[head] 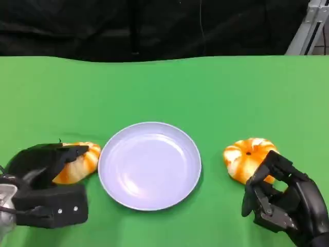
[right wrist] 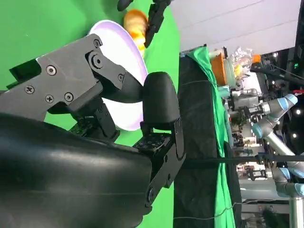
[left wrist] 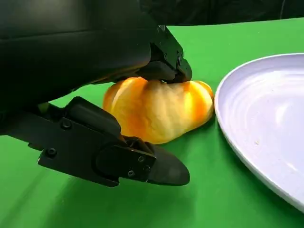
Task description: Grasp the bread from the table and place it into the plate.
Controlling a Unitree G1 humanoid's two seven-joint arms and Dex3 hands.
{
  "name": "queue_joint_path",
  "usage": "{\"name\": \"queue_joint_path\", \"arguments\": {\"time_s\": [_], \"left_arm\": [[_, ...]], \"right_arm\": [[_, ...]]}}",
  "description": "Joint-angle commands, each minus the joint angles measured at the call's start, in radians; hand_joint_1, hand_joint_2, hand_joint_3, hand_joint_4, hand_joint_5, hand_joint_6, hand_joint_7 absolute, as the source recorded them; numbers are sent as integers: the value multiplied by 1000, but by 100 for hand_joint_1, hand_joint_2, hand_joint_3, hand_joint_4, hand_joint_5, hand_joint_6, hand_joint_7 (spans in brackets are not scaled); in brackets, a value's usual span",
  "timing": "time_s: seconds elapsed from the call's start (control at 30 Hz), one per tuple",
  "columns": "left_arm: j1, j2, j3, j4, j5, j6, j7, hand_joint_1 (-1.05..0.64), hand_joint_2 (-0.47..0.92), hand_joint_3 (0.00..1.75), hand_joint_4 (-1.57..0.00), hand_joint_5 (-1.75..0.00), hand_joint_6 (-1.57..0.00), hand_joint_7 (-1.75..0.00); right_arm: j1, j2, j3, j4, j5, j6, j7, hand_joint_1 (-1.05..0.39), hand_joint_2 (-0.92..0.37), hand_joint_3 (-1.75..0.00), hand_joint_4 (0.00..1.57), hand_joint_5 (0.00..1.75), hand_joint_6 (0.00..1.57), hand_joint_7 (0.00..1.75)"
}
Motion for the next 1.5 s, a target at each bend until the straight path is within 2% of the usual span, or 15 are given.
{"name": "queue_joint_path", "arguments": {"time_s": [0.03,0.37,0.63,0.7,0.8,0.9,0.93,0.97,1.0,1.07,1.23,1.3,1.33,1.4,1.5], "left_arm": [[-9,23,-18,46,-3,-3,10,-76,92,19,-33,-4,-47,-1],[-30,30,-29,62,-2,0,26,-76,92,20,-34,-3,-47,-1],[-26,-1,-57,102,31,45,195,-67,92,11,-40,-3,-51,-1],[-26,-14,-60,122,28,43,240,-55,91,6,-48,-5,-55,-2],[-30,-39,-58,167,14,38,302,-16,92,5,-80,-8,-77,-5],[-39,-49,-58,202,3,16,335,-6,92,9,-110,-14,-100,-10],[-41,-49,-61,207,2,10,344,-6,92,5,-109,-48,-112,-9],[-43,-49,-62,206,-1,8,343,-4,92,4,-95,-97,-122,-6],[-43,-47,-62,201,-5,10,332,-4,92,6,-88,-122,-128,-6],[-42,-44,-62,185,-11,24,307,-3,92,16,-80,-149,-135,-8],[-28,-32,-57,126,-20,35,287,-1,92,21,-77,-161,-139,-13],[-19,-24,-50,84,-26,48,269,-1,92,22,-72,-172,-101,-92],[-12,-18,-44,52,-31,61,252,-1,92,23,-71,-171,-92,-105],[2,-5,-31,-10,-42,83,219,-2,92,25,-78,-151,-101,-77],[20,17,-9,-86,-62,93,179,-2,92,26,-81,-143,-109,-52]], "right_arm": [[1,-7,-3,-14,6,3,-5,-15,-61,-109,84,175,61,175],[-2,-11,-7,-7,14,2,4,-14,-61,-108,83,175,60,175],[-5,-12,-8,0,7,-3,3,-14,-61,-108,83,175,61,174],[-6,-11,-8,3,10,-6,6,-13,-62,-109,83,175,60,175],[-3,-8,-7,-4,7,-1,-1,-13,-61,-109,84,175,60,175],[-4,-9,-6,-3,6,-2,0,-14,-61,-109,83,175,60,175],[-4,-9,-6,-2,6,-3,1,-14,-61,-108,83,175,60,175],[-4,-10,-6,-1,7,-4,3,-14,-61,-108,84,175,60,175],[-5,-10,-7,0,7,-5,5,-14,-61,-108,83,175,60,175],[-5,-10,-8,1,8,-5,5,-14,-61,-108,83,175,60,175],[-2,-10,-8,-7,6,7,-4,-15,-61,-108,83,175,61,174],[-1,-9,-8,-7,8,5,-4,-15,-61,-107,83,175,61,174],[-2,-9,-9,-4,9,1,-1,-14,-61,-108,83,175,61,174],[-4,-9,-9,-2,10,-2,1,-14,-61,-108,83,175,61,175],[-3,-10,-9,-6,13,6,1,-14,-62,-108,83,175,61,175]]}}
